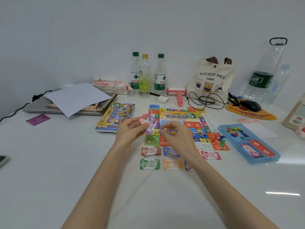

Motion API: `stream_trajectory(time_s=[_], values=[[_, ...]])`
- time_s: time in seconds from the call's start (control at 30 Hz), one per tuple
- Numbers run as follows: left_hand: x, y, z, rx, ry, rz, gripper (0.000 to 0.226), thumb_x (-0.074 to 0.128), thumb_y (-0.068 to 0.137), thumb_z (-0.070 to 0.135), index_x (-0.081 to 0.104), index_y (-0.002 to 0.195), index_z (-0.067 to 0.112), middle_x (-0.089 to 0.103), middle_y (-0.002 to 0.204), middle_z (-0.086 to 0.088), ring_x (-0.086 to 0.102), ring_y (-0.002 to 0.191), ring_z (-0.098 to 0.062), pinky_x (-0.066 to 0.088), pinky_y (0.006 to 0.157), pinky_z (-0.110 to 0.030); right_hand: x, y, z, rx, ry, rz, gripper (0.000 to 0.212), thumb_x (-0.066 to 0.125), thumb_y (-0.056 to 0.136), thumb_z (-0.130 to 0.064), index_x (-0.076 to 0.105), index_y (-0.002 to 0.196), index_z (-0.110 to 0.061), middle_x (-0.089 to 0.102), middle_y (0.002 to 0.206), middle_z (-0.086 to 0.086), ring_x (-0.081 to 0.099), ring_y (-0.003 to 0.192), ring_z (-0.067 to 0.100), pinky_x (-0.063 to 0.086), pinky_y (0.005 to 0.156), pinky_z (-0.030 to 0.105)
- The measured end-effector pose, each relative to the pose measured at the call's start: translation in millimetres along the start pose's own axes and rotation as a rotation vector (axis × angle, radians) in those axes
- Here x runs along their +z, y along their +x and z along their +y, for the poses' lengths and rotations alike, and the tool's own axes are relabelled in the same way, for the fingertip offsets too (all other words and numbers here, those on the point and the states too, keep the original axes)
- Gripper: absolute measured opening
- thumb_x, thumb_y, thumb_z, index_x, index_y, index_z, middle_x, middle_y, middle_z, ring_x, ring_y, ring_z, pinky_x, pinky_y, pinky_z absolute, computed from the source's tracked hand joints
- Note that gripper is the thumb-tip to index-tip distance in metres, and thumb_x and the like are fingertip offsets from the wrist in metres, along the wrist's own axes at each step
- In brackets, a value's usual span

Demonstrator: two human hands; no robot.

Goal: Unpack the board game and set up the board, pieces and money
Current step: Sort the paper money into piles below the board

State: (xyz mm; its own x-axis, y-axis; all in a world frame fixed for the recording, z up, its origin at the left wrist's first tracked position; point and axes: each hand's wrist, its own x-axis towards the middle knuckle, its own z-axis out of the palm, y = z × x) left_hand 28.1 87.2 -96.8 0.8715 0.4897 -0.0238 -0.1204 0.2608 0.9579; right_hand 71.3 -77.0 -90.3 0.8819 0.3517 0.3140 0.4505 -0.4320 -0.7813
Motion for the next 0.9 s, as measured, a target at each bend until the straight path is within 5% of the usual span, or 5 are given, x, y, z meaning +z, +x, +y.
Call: stream_trajectory(time_s=[0.2,0.37,0.57,0.7,0.9], values=[[17,-9,-1,-0.076,-0.035,-0.111,0.040,0.076,0.073,0.002,0.064,0.112,0.003,0.075,0.096,-0.009,0.071,0.076,-0.014,0.059,0.072,-0.024,-13,4,-5,0.086,0.231,0.053,0.011,0.072,0.084,-0.029,0.070,0.092,-0.023,0.067,0.086,-0.012,0.060,0.081,-0.007,0.043,0.062,0.006],[28,-16,-2,-0.134,-0.060,-0.180,0.027,0.073,0.076,-0.001,0.066,0.101,0.007,0.076,0.085,-0.004,0.072,0.070,-0.013,0.056,0.058,-0.019,-17,3,2,0.168,0.363,0.031,0.018,0.076,0.080,-0.032,0.071,0.086,-0.015,0.071,0.083,-0.003,0.065,0.082,0.008,0.047,0.070,0.016],[29,-15,-6,-0.101,0.027,-0.179,0.031,0.077,0.074,0.004,0.066,0.102,0.009,0.075,0.093,-0.007,0.073,0.079,-0.018,0.059,0.072,-0.025,-29,0,6,0.145,0.345,-0.003,0.009,0.072,0.085,-0.028,0.074,0.080,-0.021,0.073,0.082,-0.001,0.067,0.087,0.015,0.050,0.075,0.020],[29,-16,-7,-0.087,0.079,-0.187,0.038,0.079,0.072,0.003,0.065,0.107,0.005,0.075,0.096,-0.011,0.072,0.082,-0.022,0.059,0.078,-0.032,-34,-2,7,0.108,0.302,-0.046,0.007,0.070,0.087,-0.028,0.073,0.081,-0.029,0.073,0.081,-0.012,0.067,0.083,0.003,0.049,0.079,0.020],[36,-23,-7,-0.042,0.173,-0.246,0.026,0.078,0.074,0.001,0.068,0.097,0.009,0.074,0.083,-0.006,0.072,0.074,-0.021,0.058,0.062,-0.025,-40,-5,11,0.119,0.274,0.076,0.009,0.079,0.077,-0.032,0.075,0.080,-0.024,0.072,0.075,-0.010,0.066,0.076,0.002,0.051,0.075,0.022]])
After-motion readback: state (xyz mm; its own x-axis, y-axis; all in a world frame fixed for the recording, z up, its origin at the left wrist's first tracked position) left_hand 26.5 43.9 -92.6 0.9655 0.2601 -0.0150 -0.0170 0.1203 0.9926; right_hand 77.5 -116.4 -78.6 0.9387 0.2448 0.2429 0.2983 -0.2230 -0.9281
